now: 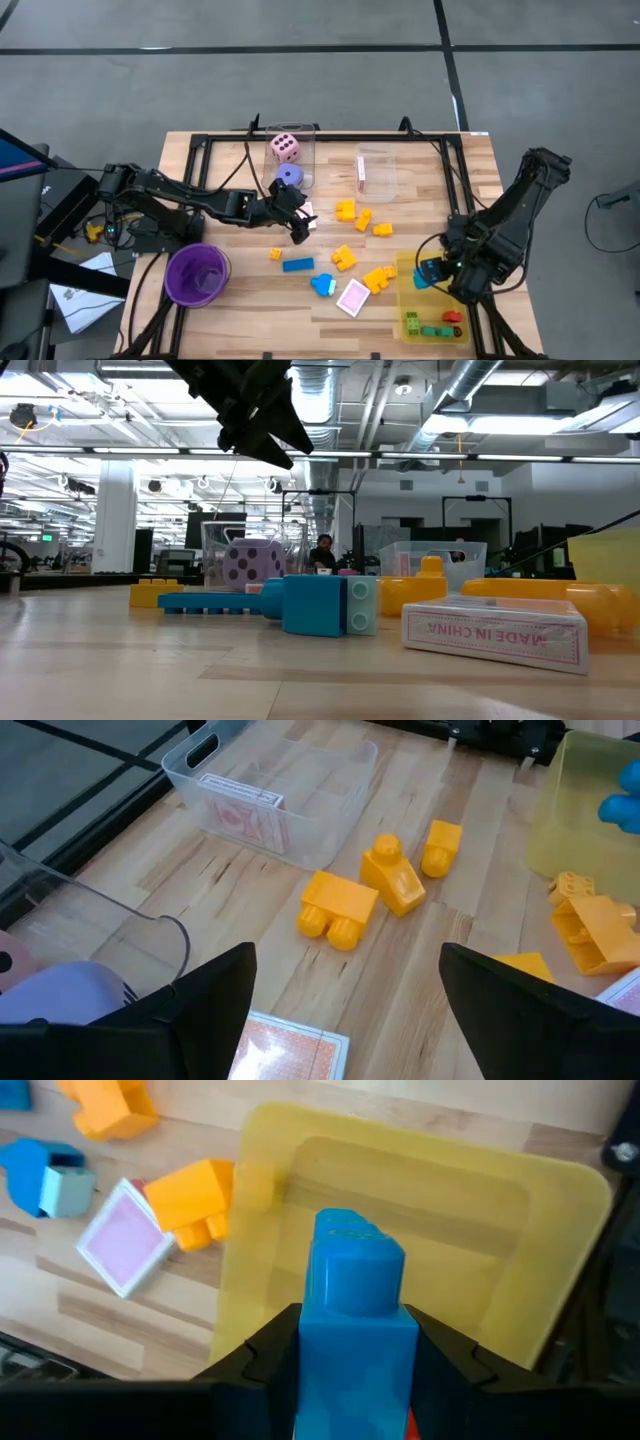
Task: Pick & Place Toys
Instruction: Put the top blue game piece into the bin
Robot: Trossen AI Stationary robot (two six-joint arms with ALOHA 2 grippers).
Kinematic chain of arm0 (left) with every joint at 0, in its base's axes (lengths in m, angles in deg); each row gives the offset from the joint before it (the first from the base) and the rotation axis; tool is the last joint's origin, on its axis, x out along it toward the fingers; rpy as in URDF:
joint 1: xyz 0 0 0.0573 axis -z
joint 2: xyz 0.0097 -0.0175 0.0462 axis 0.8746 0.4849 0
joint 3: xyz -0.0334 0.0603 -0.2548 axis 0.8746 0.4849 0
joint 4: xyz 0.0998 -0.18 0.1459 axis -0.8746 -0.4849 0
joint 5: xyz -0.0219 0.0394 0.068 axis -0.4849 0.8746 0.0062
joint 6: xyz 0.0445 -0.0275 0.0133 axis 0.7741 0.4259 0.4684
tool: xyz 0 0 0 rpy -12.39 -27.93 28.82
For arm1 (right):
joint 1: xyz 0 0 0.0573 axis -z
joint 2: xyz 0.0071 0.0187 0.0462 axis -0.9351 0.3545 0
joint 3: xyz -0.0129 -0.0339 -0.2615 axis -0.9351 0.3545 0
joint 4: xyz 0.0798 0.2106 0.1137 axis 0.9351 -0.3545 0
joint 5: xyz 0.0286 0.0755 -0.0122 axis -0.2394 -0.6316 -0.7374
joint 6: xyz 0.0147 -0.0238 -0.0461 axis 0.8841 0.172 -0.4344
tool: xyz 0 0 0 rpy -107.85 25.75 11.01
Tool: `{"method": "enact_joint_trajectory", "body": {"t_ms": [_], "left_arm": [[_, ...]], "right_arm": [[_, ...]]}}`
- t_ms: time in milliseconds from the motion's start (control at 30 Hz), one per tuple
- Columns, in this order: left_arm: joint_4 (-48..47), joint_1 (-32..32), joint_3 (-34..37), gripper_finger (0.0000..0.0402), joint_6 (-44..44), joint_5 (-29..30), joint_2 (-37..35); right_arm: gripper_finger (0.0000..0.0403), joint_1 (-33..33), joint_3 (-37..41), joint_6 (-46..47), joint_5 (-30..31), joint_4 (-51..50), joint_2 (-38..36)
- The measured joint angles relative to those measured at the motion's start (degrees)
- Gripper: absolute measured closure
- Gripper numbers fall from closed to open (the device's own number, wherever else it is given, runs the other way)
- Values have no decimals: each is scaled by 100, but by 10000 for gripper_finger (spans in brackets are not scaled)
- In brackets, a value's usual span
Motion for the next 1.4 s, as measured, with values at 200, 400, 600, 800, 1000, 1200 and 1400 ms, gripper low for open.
{"method": "enact_joint_trajectory", "body": {"t_ms": [200, 400, 600, 800, 1000, 1200, 1400], "left_arm": [[-2, 0, 0, 92, -46, 0, 0], [-4, 0, 0, 92, -46, 0, 0], [-9, 0, 0, 92, -44, 2, 0], [-14, 0, 2, 92, -43, 0, 0], [-13, 0, 2, 92, -43, 0, 0], [-12, 0, 2, 92, -43, 0, 0], [-13, 0, 2, 92, -42, 0, 0]], "right_arm": [[268, 214, 0, -113, 199, 237, 2], [268, 262, -14, -74, 170, 495, 164], [268, 283, -286, -15, -81, 488, 668], [268, 336, -649, 0, -194, 295, 1034], [268, 332, -797, 2, -383, 230, 1224], [268, 361, -963, 2, -533, 279, 1554], [268, 491, -1270, 2, -545, 120, 2013]]}}
